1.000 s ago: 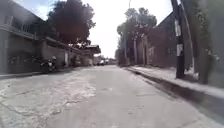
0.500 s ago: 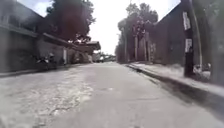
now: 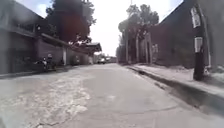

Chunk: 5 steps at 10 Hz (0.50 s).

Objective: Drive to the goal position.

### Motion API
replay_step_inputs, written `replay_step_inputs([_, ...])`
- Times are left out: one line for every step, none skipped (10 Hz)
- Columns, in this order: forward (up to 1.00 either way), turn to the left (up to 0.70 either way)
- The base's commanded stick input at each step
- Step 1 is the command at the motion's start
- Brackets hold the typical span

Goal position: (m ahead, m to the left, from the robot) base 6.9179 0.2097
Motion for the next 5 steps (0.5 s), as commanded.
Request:
replay_step_inputs([0.53, 0.00])
replay_step_inputs([0.17, 0.00])
replay_step_inputs([0.00, 0.00])
replay_step_inputs([0.00, 0.00])
replay_step_inputs([0.00, 0.00])
